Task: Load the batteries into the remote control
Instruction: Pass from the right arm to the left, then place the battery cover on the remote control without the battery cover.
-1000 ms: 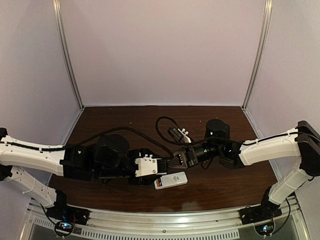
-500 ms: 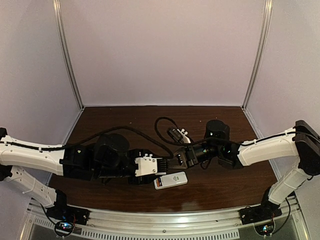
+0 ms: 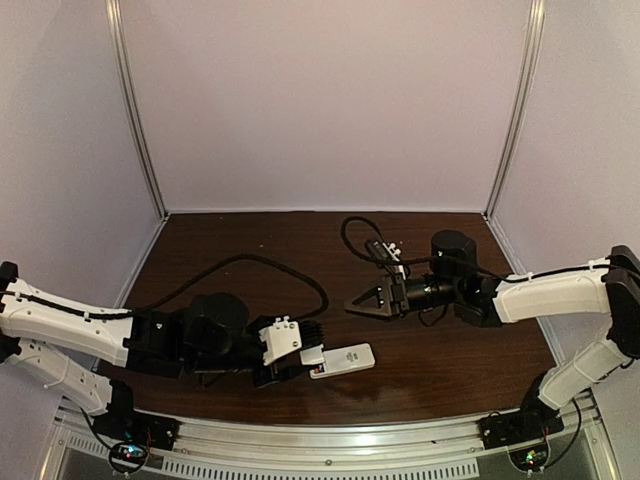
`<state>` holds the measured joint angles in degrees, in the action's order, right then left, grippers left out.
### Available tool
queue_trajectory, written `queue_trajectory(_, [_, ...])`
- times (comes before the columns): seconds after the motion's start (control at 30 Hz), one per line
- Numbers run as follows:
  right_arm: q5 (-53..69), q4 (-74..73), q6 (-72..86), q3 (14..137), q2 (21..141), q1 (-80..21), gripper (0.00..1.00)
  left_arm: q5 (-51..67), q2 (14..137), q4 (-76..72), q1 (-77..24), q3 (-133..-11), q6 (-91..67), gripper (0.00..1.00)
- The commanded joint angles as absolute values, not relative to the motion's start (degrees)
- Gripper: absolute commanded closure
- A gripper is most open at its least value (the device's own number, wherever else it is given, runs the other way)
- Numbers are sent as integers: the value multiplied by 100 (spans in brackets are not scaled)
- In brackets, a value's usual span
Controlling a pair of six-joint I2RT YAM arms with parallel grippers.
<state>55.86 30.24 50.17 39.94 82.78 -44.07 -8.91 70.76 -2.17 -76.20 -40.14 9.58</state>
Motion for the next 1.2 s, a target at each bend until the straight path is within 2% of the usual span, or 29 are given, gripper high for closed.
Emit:
queue_trajectory(0.0, [5384, 2773, 4704, 3829, 8153, -4438, 58, -915, 7236, -1044, -7580, -3656, 181, 60])
queue_trajectory(0.1, [5344, 2939, 4779, 3704, 8225, -4461, 64, -907, 7384, -1223, -7503, -3493, -167, 60])
queue_trajectory(0.23, [5316, 3120, 4835, 3620, 8381, -4554, 66, -835, 7503, -1660, -7407, -3191, -335, 58])
queue_trajectory(0.37, [5334, 3436, 4992, 3522, 8573, -4581, 69, -96, 7637, -1886, -6991, -3007, -334, 57])
queue_trajectory(0.83, [5454, 3929, 5172, 3435, 8977, -4583, 70, 713, 8672, -1983, -6522, -3313, 174, 53])
queue_trajectory(1.17, [5566, 4996, 5934, 3219, 9362, -4600, 78, 811, 9122, -2146, -6414, -3417, 683, 50])
